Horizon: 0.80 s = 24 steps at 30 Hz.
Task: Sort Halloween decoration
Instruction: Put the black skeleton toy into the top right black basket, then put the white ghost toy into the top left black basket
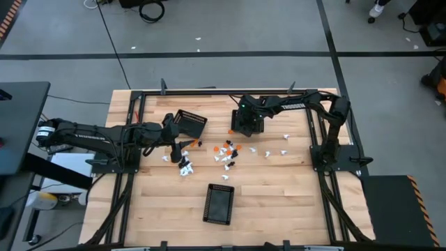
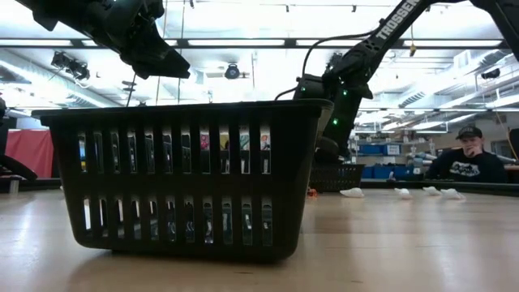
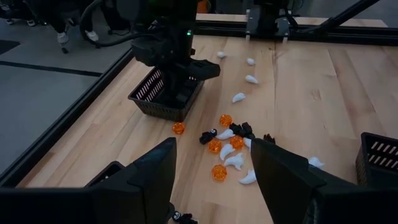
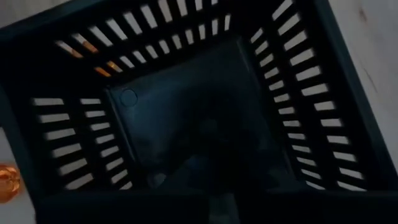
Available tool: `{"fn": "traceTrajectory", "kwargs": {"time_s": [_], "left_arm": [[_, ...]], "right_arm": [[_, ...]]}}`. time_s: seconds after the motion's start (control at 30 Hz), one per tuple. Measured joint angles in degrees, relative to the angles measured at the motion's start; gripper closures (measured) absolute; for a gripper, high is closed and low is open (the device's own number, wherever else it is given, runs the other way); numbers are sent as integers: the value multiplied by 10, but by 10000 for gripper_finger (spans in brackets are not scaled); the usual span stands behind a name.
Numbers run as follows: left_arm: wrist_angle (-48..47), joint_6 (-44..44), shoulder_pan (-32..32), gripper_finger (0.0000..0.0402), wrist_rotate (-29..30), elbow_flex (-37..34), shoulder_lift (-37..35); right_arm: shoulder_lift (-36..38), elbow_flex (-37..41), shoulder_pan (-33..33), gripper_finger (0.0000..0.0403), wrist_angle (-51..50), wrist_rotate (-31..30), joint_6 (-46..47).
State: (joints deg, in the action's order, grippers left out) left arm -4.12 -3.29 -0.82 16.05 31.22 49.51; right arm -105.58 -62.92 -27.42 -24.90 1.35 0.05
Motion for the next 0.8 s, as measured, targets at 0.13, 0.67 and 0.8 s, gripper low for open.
{"fn": "traceTrajectory", "kwargs": {"time_s": [0.13,0.67,0.8], "left_arm": [[0,0,0,184,0,0,0],[0,0,0,184,0,0,0],[0,0,0,184,0,0,0]], "right_arm": [[0,0,-1,328,-2,2,10],[57,1,-4,231,-21,-12,19],[94,1,-1,233,-36,-23,21]]}}
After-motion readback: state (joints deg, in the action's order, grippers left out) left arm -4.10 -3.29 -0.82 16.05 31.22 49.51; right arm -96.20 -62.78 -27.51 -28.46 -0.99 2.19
